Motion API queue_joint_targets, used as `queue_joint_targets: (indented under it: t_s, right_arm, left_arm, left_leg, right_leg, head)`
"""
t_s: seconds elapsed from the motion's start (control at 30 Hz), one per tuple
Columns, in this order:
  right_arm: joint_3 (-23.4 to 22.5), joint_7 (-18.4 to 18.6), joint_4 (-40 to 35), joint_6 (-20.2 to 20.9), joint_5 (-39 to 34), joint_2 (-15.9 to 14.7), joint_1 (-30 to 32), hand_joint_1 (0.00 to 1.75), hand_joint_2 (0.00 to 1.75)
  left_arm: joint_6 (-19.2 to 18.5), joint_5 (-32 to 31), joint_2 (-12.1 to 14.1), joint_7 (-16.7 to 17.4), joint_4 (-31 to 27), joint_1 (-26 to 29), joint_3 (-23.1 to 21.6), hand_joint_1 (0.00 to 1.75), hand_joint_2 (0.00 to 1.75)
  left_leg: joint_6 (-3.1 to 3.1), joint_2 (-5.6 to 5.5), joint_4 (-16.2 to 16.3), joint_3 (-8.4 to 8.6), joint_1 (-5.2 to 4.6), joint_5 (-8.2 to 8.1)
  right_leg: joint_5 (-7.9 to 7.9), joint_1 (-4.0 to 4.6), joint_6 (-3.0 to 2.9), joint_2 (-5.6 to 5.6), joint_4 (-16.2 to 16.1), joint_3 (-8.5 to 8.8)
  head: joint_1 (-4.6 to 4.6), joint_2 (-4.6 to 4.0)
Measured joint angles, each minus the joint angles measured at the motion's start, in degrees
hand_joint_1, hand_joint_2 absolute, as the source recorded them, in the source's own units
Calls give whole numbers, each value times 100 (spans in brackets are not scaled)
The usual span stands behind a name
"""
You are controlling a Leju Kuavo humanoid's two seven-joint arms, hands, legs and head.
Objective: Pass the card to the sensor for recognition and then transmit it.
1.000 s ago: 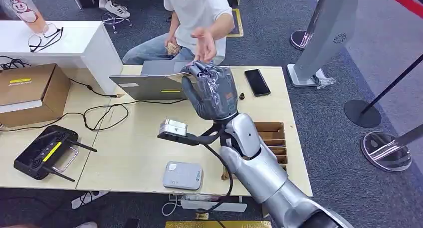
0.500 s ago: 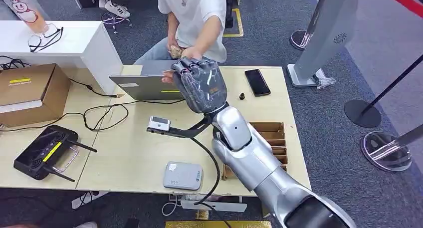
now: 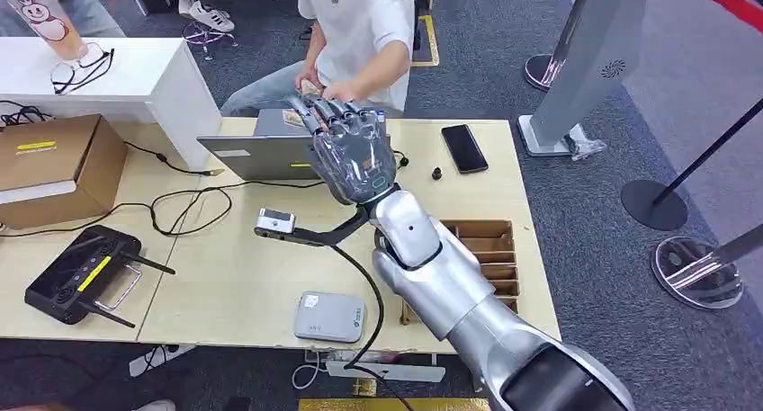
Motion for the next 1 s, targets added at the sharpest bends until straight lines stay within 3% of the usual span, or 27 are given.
queue_joint_targets:
  t_s: [0.73,1.0]
  right_arm:
    - [0,-50,0,31,2,53,0,0,175]
    - [0,-90,-359,258,-206,37,191,0,175]
  left_arm:
    - [17,11,2,-31,0,34,57,0,0]
    - [17,20,2,-52,0,38,59,0,0]
  left_leg:
    - [0,0,0,1,0,0]
    - [0,1,0,1,0,0]
  right_leg:
    - [0,0,0,0,0,0]
    - [0,0,0,1,0,-1]
  head:
    - [0,0]
    - [0,0]
